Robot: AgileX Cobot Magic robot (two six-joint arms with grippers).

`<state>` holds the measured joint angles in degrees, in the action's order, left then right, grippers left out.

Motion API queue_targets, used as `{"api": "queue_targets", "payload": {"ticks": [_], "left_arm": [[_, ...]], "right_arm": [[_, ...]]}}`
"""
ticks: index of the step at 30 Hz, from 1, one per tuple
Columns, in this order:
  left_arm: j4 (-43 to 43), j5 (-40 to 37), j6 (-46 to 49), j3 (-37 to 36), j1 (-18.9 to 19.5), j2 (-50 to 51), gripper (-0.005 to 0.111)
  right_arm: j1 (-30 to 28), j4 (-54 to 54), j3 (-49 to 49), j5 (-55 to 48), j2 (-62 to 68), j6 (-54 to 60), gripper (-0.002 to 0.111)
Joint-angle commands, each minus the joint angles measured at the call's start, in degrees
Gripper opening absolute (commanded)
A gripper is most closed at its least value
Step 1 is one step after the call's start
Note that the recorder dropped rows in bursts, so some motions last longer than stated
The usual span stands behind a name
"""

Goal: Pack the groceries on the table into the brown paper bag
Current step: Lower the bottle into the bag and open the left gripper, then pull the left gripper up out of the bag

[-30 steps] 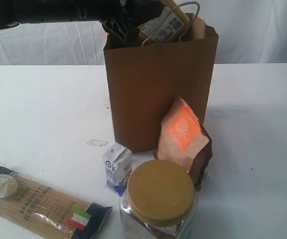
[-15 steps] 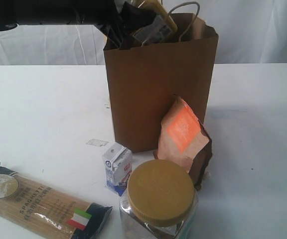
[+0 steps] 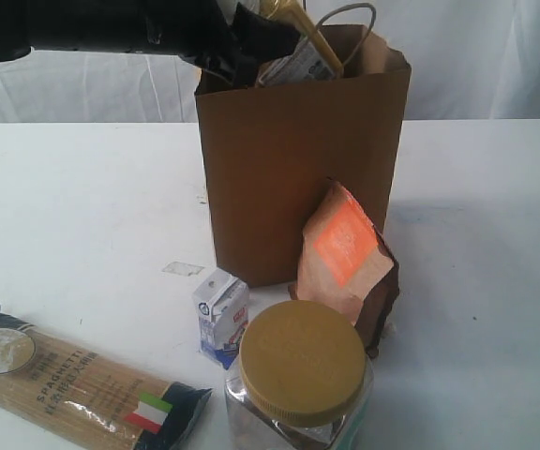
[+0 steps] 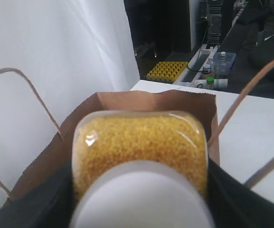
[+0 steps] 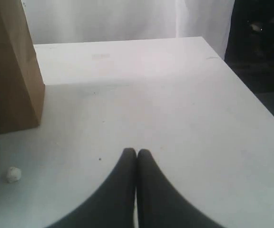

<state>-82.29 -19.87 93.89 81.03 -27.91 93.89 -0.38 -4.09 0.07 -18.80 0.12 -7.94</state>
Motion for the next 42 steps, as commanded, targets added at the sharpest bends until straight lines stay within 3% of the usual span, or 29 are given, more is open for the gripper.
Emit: {"api": "queue_targets", "payload": {"ticks": [1,13,24,35,42], "left_arm": [[-2.90,-0.54,-2.76,0.73,-0.18,-1.35,0.051],[-2.90,1.49,-2.76,0.73,-0.18,-1.35,0.051],[2.39,-2.88,-2.76,0.73,-0.18,-0.22,0.052],[3.00,-5.21,-2.76,0.73,-0.18,0.35,0.084],[3.17,-5.21,-4.18,0.73,-0.18,0.56,0.087]], "right_arm": [[0.01,-0.25,-0.07,0.50,-0.12,-0.44,0.000],[0.01,-0.25,-0.07,0.50,-0.12,-0.44,0.000],[0.01,-0.25,-0.07,0.50,-0.12,-0.44,0.000],[0.01,-0.25,-0.07,0.50,-0.12,-0.44,0.000],[0.01,-0.25,-0.07,0.50,-0.12,-0.44,0.000]]}}
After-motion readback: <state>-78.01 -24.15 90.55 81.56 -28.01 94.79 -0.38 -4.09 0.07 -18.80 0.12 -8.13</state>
